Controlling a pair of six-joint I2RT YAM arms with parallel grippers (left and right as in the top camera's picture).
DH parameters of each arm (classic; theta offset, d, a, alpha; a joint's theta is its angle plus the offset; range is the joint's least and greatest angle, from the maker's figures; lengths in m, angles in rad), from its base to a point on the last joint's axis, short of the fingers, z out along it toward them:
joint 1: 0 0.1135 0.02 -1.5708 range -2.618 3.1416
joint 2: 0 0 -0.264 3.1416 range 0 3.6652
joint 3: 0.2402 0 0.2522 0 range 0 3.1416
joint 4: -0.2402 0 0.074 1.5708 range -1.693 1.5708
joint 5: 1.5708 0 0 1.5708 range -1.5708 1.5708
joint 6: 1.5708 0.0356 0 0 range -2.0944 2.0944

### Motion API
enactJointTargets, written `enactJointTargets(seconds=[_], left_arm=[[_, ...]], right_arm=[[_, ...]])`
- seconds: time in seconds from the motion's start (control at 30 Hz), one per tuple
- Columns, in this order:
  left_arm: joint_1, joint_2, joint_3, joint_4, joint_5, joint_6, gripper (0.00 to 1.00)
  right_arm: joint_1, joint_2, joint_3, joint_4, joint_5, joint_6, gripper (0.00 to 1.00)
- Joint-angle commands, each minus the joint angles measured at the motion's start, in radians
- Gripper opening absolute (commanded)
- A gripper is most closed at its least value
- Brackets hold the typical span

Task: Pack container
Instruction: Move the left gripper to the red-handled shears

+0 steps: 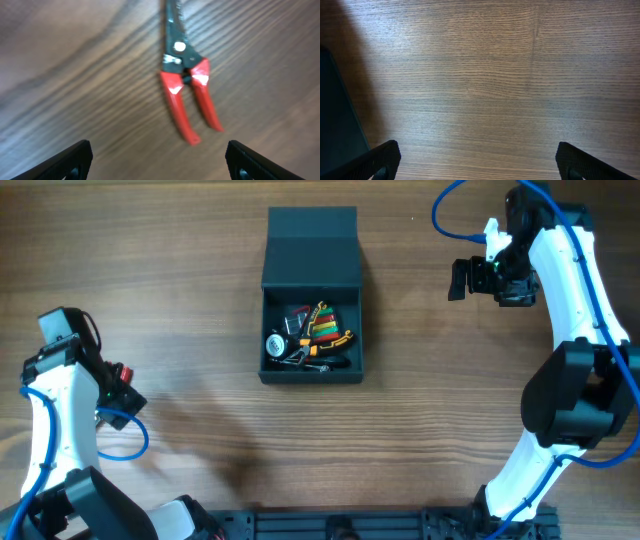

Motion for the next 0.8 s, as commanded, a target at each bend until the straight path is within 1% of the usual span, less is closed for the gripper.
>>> enactJointTargets(seconds=[0.0, 0.33, 0.57, 0.77], left_arm=[[0.030, 0.042, -0.006, 0.047, 0.023, -0.039, 0.89], [0.036, 0.177, -0.006, 0.141, 0.047, -0.039, 0.90], [0.035, 0.234, -0.006, 0.143, 0.092, -0.039, 0.90], [0.035, 0.242, -0.006, 0.135, 0.100, -0.038, 0.89]], right_arm=[[0.000, 0.010, -0.002, -0.001, -0.016, -0.012, 1.00], [0.000, 0.010, -0.002, 0.000, -0.016, -0.010, 1.00], [0.000, 0.010, -0.002, 0.011, -0.016, -0.010, 1.00], [0.000, 0.010, -0.002, 0.018, -0.016, -0.010, 1.00]])
